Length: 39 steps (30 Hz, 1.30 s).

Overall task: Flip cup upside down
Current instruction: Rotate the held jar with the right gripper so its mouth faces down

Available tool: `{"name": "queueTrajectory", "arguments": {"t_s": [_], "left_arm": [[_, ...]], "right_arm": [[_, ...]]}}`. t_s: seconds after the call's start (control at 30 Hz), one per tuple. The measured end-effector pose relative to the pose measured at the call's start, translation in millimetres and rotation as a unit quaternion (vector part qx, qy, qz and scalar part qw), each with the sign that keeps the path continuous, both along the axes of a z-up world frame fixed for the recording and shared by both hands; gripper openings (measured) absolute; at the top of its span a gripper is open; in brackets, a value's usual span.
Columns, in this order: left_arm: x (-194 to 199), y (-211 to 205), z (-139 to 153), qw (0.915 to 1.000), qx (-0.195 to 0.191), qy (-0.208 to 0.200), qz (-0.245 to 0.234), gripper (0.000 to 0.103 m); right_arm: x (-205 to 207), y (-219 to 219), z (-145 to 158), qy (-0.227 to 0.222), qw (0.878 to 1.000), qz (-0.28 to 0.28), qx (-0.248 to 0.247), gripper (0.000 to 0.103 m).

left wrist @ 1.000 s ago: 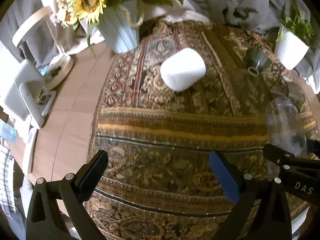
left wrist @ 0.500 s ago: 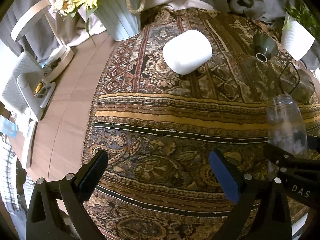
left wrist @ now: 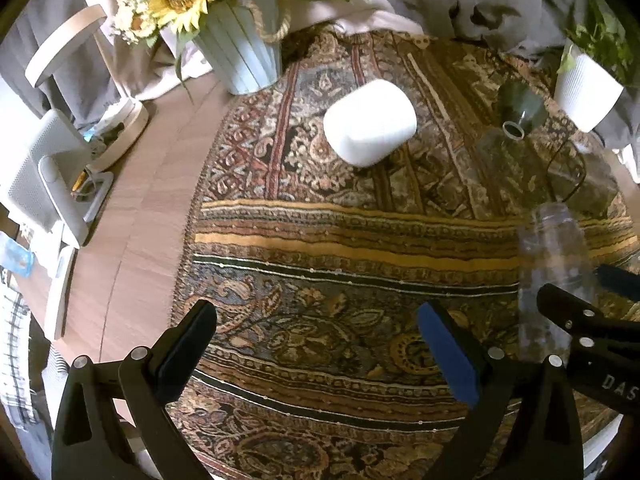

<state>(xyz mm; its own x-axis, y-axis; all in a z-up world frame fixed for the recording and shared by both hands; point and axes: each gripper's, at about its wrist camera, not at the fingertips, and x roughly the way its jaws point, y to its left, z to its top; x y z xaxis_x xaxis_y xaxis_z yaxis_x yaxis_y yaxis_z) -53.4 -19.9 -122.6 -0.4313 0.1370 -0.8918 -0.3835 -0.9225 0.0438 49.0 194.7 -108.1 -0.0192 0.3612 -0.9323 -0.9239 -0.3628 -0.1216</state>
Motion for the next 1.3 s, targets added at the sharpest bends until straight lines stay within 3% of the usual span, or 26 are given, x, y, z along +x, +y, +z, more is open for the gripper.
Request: {"name": "queueTrajectory", "arguments": {"t_s": [0.23,0.47,0.83,1.3], "left_arm": [[5.9,-8.0,37.9,0.9991,0.024,0.034,-0.011,0.103],[14.1,-17.4,65.1,0.9976,0.048,0.046,-0.017,0.103],[29.1,-19.8,57.8,0.9969,0.044,0.031,-0.057,0.103],[60.6,42.7,51.3,0.9836,0.073,-0.021,-0.164,0.103]], "right_arm": [[7.8,-15.5,41.4,0.02,0.998,-0.03,0.054,0.086],[18.4,-32.9,65.8,0.043,0.994,-0.062,0.078,0.086],[30.6,-55.3,56.5,0.051,0.992,-0.091,0.067,0.086],[90.5,-56.2,62.3,0.027,0.983,-0.162,0.077,0.086]]}}
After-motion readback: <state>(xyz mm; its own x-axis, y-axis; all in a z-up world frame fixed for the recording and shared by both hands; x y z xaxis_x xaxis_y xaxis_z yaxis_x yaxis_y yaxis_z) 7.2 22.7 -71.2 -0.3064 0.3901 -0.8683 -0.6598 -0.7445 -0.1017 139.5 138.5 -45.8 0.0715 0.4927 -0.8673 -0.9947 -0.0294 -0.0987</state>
